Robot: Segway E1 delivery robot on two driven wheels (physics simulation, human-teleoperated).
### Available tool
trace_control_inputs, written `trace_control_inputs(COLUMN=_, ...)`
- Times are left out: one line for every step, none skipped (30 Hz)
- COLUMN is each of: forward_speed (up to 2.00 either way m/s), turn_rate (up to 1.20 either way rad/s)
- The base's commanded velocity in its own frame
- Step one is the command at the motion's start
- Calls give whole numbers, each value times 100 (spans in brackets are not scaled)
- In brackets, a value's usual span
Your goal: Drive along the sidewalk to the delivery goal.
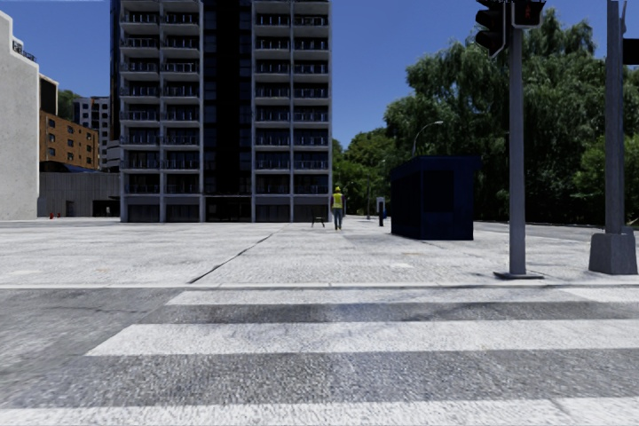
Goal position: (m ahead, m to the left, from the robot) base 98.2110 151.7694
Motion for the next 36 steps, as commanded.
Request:
trace_control_inputs(forward_speed=200, turn_rate=28)
trace_control_inputs(forward_speed=200, turn_rate=28)
trace_control_inputs(forward_speed=200, turn_rate=28)
trace_control_inputs(forward_speed=200, turn_rate=28)
trace_control_inputs(forward_speed=200, turn_rate=28)
trace_control_inputs(forward_speed=200, turn_rate=28)
trace_control_inputs(forward_speed=200, turn_rate=28)
trace_control_inputs(forward_speed=200, turn_rate=28)
trace_control_inputs(forward_speed=200, turn_rate=28)
trace_control_inputs(forward_speed=200, turn_rate=28)
trace_control_inputs(forward_speed=200, turn_rate=28)
trace_control_inputs(forward_speed=200, turn_rate=29)
trace_control_inputs(forward_speed=200, turn_rate=29)
trace_control_inputs(forward_speed=200, turn_rate=29)
trace_control_inputs(forward_speed=200, turn_rate=29)
trace_control_inputs(forward_speed=200, turn_rate=29)
trace_control_inputs(forward_speed=200, turn_rate=29)
trace_control_inputs(forward_speed=200, turn_rate=29)
trace_control_inputs(forward_speed=200, turn_rate=29)
trace_control_inputs(forward_speed=200, turn_rate=29)
trace_control_inputs(forward_speed=200, turn_rate=29)
trace_control_inputs(forward_speed=200, turn_rate=29)
trace_control_inputs(forward_speed=200, turn_rate=29)
trace_control_inputs(forward_speed=200, turn_rate=29)
trace_control_inputs(forward_speed=200, turn_rate=24)
trace_control_inputs(forward_speed=200, turn_rate=18)
trace_control_inputs(forward_speed=200, turn_rate=9)
trace_control_inputs(forward_speed=200, turn_rate=9)
trace_control_inputs(forward_speed=200, turn_rate=0)
trace_control_inputs(forward_speed=200, turn_rate=0)
trace_control_inputs(forward_speed=200, turn_rate=0)
trace_control_inputs(forward_speed=200, turn_rate=0)
trace_control_inputs(forward_speed=200, turn_rate=0)
trace_control_inputs(forward_speed=200, turn_rate=0)
trace_control_inputs(forward_speed=200, turn_rate=0)
trace_control_inputs(forward_speed=200, turn_rate=0)
